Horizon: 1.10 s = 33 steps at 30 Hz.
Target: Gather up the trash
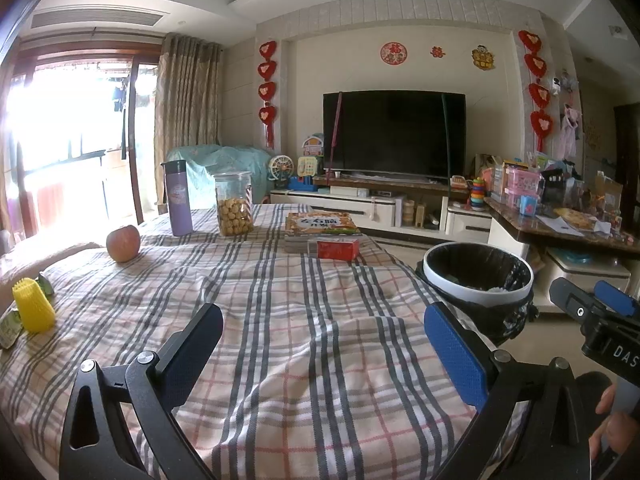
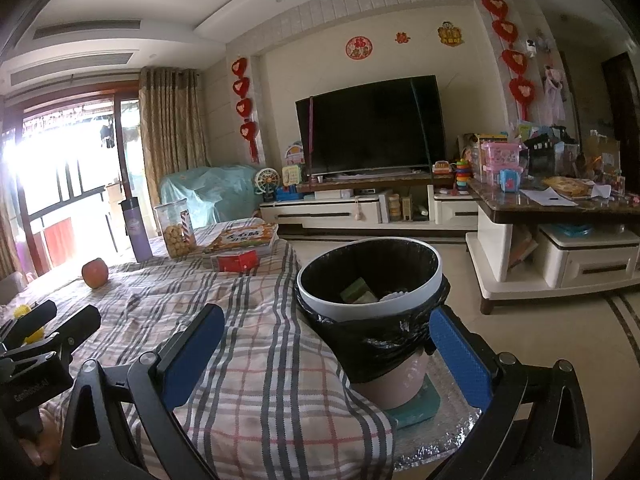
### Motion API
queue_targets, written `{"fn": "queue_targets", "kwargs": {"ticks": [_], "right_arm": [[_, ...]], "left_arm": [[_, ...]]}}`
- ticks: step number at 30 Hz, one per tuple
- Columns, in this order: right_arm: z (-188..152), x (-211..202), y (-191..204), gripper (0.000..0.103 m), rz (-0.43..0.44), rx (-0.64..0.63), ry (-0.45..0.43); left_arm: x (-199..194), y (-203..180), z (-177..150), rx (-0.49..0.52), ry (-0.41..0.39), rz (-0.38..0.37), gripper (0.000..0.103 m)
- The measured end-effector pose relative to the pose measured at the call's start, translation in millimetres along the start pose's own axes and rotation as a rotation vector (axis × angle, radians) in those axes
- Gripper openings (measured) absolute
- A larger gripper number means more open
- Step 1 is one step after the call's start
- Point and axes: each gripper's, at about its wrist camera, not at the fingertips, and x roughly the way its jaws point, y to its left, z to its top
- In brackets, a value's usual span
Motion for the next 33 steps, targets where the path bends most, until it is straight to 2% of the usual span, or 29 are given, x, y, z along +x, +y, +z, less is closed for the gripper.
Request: {"fn": "queue_targets", "kwargs": {"ticks": [33], "right_arm": [[1.3, -0.6, 2.8, 0.103, 0.007, 0.005, -0.001]], "left_arm": [[0.2, 1.2, -0.3, 0.011, 0.003, -0.013, 0.102]]}}
